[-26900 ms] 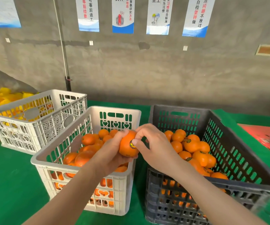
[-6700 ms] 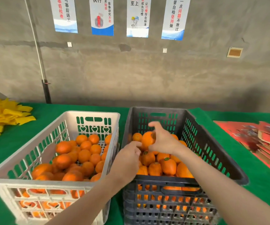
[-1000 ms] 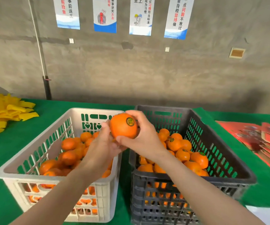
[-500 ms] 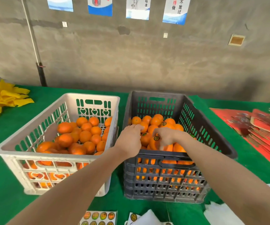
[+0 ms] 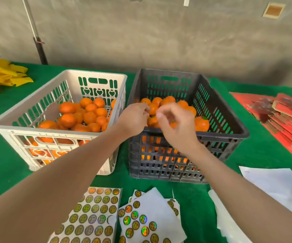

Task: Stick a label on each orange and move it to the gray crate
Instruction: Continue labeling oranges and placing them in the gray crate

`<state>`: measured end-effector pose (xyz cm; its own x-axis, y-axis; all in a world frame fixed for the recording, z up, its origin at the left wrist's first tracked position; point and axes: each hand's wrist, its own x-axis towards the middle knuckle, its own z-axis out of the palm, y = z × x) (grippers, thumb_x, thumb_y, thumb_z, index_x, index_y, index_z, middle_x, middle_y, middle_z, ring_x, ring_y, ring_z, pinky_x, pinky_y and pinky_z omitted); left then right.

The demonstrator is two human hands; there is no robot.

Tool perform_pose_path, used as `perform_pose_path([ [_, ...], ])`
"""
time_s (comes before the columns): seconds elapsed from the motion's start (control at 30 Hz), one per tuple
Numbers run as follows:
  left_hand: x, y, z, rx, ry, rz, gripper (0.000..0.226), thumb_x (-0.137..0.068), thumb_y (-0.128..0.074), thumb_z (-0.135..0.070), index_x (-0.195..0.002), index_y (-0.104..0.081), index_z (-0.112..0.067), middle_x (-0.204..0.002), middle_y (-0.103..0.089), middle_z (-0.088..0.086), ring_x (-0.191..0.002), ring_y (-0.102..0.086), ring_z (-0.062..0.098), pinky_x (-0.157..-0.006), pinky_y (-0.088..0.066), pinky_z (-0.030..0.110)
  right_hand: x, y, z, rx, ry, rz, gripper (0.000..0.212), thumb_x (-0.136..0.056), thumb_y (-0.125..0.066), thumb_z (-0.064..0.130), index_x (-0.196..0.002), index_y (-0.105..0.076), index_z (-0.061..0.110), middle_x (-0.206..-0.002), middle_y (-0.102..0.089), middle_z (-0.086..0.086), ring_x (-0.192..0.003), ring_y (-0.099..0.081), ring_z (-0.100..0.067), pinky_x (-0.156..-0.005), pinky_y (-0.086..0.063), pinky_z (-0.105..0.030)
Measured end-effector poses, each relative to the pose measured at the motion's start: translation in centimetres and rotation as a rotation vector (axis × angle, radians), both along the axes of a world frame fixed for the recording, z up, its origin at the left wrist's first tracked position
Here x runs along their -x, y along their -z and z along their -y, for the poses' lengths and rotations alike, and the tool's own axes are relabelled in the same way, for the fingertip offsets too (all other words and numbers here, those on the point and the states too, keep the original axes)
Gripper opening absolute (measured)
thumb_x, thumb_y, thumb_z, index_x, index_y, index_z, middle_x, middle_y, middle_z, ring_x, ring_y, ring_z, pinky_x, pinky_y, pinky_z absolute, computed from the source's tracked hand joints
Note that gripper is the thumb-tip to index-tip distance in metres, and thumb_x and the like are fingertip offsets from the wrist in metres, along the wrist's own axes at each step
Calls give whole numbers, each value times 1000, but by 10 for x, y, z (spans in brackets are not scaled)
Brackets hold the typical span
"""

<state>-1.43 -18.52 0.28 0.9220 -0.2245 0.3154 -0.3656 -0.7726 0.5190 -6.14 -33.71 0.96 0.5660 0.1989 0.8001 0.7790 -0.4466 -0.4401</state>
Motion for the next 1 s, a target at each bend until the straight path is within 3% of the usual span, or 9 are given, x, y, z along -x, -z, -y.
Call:
perform_pose_path([
  [0.1, 6, 0, 1, -23, -14, 32, 28, -99, -43, -14, -119, -61, -5, -119, -62, 12, -108, -57, 27, -89, -44, 36, 38, 68, -1, 469, -202, -421, 21, -94, -52, 17, -85, -66, 5, -80, -64, -5, -70, -55, -10, -62, -45, -24],
  [0.23, 16, 0, 5, 28, -50, 58, 27, -100, -43, -14, -116, -62, -3, -115, -63, 13, -107, -56, 25, -86, -39, 30, 39, 145, 2, 1049, -109, -990, 53, -94, -53, 35, -142, -38, 18, -146, -43, -4, -133, -40, -24, -106, -38, -41],
  [0.37, 44, 10, 2, 121, -75, 196, 31, -97, -51, -15, -126, -54, -4, -124, -58, 13, -117, -50, 23, -95, -32, 20, 34, 172, -6, 1124, -22, -948, 64, -85, -61, 37, -140, -33, 23, -128, -56, -8, -118, -51, -30, -99, -37, -41],
  [0.5, 99, 53, -14, 238, -163, 450, 24, -90, -53, 0, -113, -54, 7, -113, -53, 18, -109, -47, 26, -97, -33, 18, 31, 170, -3, 1019, -50, -947, 52, -86, -61, 16, -134, -41, 20, -108, -62, -6, -106, -53, -25, -96, -35, -39],
  [0.57, 118, 81, -20, 261, -186, 215, 24, -89, -55, 4, -113, -57, 4, -109, -56, 12, -101, -52, 24, -95, -41, 24, 31, 162, 2, 974, -101, -940, 40, -89, -55, 7, -128, -53, 16, -107, -64, -4, -100, -55, -19, -89, -39, -30],
  [0.67, 128, 111, -25, 216, -104, -523, 34, -90, -63, -14, -123, -59, -9, -116, -63, 3, -101, -57, 12, -93, -45, 24, 32, 145, 14, 886, -183, -904, 21, -90, -55, 4, -106, -68, 8, -83, -56, 13, -72, -48, 4, -67, -35, -3],
  [0.73, 128, 125, -23, 187, -33, -803, 32, -87, -67, -21, -119, -65, -14, -114, -67, 0, -102, -62, 12, -91, -47, 22, 34, 134, 21, 804, -181, -922, 14, -91, -57, 6, -99, -69, 8, -74, -48, 19, -66, -46, 6, -62, -35, -1],
  [0.87, 125, 133, -11, 265, -102, -854, 8, -81, -72, -13, -85, -75, -20, -84, -71, -7, -79, -65, 5, -61, -44, 9, 42, 125, 31, 710, -153, -903, 11, -92, -58, 11, -102, -64, 14, -82, -53, 13, -76, -50, -1, -71, -38, -12],
  [1.0, 118, 128, -6, 359, -173, -851, 18, -80, -71, -10, -69, -73, -24, -68, -68, -9, -69, -60, 6, -59, -40, 15, 58, 132, 31, 692, -21, -654, 10, -87, -65, 28, -95, -66, 22, -99, -45, 8, -100, -40, -13, -93, -28, -30],
])
